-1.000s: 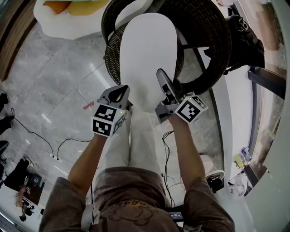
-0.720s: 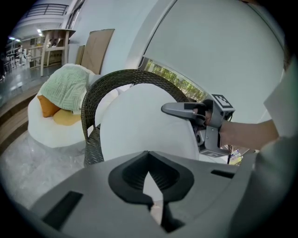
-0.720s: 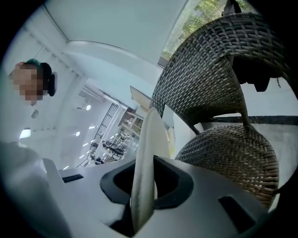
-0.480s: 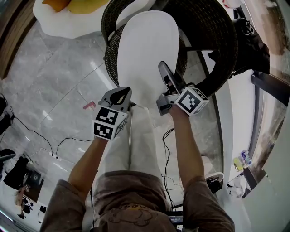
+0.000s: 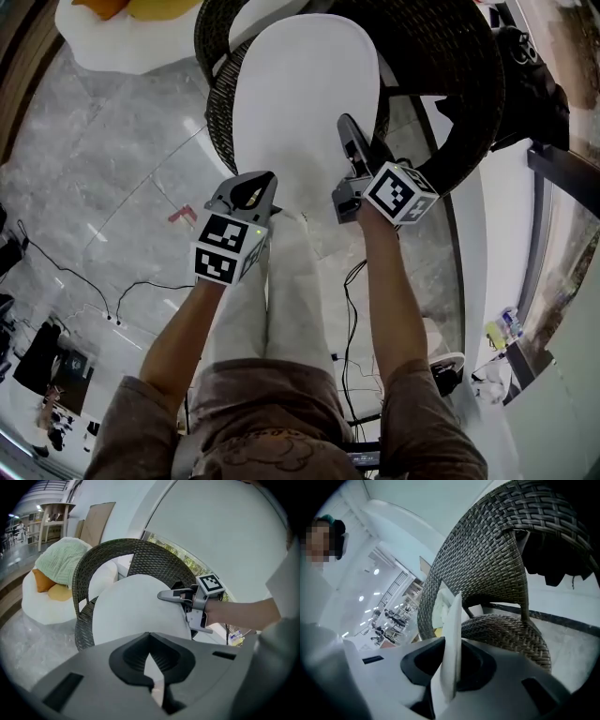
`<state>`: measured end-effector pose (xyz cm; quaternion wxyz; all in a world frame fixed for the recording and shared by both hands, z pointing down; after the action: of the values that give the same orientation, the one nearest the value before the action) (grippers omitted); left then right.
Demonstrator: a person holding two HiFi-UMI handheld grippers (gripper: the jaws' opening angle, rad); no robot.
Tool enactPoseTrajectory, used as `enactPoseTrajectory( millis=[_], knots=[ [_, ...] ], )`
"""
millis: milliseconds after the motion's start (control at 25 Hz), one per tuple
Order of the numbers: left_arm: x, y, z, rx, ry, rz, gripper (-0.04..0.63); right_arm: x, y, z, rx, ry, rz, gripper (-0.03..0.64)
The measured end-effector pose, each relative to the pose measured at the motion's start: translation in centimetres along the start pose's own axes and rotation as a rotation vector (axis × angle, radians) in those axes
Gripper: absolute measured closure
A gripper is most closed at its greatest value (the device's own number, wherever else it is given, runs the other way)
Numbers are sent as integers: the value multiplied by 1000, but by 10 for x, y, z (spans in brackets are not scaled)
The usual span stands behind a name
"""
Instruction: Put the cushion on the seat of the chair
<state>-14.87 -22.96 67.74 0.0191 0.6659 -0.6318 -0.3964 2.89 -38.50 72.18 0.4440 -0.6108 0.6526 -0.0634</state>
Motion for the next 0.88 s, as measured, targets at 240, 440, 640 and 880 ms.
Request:
enactPoseTrajectory(
  millis=[240, 440, 640, 880],
  knots=[
    [-1, 2, -7, -6, 13, 2, 591, -6, -17, -10, -104, 13, 76, 537],
    [-5, -1, -15, -13, 22, 2, 591, -16, -29, -12, -169, 18, 97, 523],
    [-7, -5, -20, -23, 34, 1, 591, -19, -36, -14, -236, 22, 135, 492],
    [-10, -5, -22, -22, 38, 5, 591, -16, -42, -11, -365, -1, 232, 385]
  ],
)
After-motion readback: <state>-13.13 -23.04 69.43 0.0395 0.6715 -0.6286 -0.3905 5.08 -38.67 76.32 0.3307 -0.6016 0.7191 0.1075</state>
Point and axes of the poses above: the fingertips, and each gripper's own axes: z backward along the fingers, y to its left, x out of its top, the point moved 9 cm from there along z, backward along the fingers, and after that the axes turned 9 degrees about -x, right-handed, at the moved point
